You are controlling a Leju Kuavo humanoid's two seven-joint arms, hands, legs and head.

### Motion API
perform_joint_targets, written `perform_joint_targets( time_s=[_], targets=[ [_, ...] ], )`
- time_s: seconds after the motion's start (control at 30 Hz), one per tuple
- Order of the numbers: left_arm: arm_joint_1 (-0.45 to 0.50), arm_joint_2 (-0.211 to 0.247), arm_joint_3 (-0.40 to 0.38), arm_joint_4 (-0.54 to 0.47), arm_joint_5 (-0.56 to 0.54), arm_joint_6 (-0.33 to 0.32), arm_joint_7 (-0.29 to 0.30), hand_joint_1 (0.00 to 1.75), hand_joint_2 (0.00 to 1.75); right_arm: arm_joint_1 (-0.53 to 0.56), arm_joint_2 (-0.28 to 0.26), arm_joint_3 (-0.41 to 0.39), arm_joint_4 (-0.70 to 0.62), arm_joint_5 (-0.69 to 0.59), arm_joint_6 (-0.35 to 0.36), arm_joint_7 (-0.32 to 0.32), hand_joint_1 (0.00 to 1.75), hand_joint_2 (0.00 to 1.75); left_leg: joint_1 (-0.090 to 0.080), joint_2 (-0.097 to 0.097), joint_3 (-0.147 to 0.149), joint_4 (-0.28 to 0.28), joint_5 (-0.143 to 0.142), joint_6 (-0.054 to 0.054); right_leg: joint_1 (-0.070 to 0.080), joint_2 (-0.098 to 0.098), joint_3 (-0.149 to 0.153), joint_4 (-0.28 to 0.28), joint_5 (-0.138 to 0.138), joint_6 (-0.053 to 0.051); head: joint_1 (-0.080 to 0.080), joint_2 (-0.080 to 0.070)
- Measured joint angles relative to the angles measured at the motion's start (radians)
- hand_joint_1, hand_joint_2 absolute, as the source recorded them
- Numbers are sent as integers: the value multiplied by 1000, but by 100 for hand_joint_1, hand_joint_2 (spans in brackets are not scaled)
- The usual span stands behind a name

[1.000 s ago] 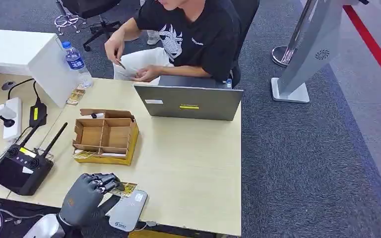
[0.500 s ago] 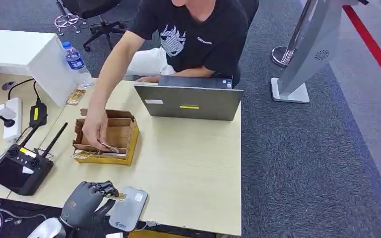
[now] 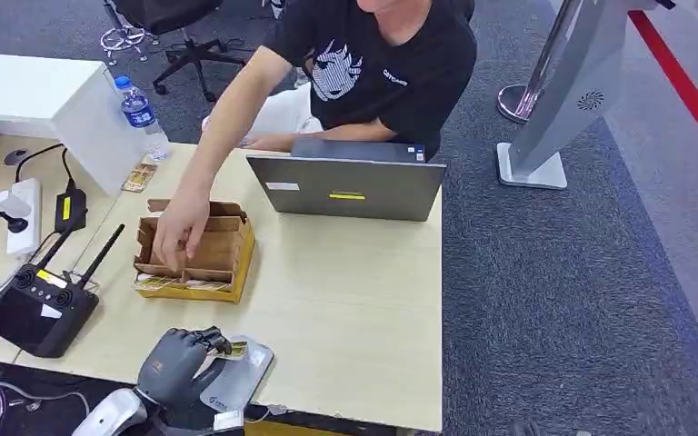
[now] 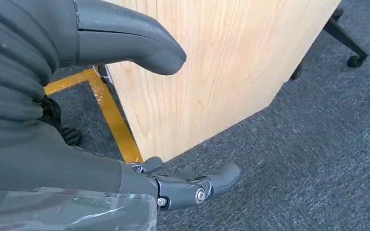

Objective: Pass the card to the sensor for recognition and then transmit it.

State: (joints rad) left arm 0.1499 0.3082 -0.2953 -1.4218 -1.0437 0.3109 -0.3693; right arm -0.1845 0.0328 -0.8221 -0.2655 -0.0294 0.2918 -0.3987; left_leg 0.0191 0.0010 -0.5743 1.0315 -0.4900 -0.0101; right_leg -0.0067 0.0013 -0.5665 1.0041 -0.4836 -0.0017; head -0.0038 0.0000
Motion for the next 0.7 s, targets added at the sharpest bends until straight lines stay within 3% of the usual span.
perform_joint_targets(
  time_s=[0.13,0.3,0.47,0.7],
  targets=[
    [-26,-27,0,10,-16,34,-2,175,175,0,1,0,0,9,0,1,0,175,0,0,0,0,1,1,0,-1,0,0,0,0,0,0],
    [-68,-96,9,5,-49,69,-9,175,175,0,2,0,0,11,0,0,0,175,-1,0,0,1,1,1,0,-1,0,0,1,0,0,0],
    [-125,-181,69,-61,-72,85,-11,175,175,0,7,-1,0,27,-3,-2,0,175,-1,0,0,1,1,1,0,0,0,0,2,1,0,0],
    [-200,-263,179,-163,-102,97,13,175,175,0,11,-7,0,45,-7,-3,0,175,0,0,0,1,1,1,0,0,0,0,2,1,0,0]
  ],
)
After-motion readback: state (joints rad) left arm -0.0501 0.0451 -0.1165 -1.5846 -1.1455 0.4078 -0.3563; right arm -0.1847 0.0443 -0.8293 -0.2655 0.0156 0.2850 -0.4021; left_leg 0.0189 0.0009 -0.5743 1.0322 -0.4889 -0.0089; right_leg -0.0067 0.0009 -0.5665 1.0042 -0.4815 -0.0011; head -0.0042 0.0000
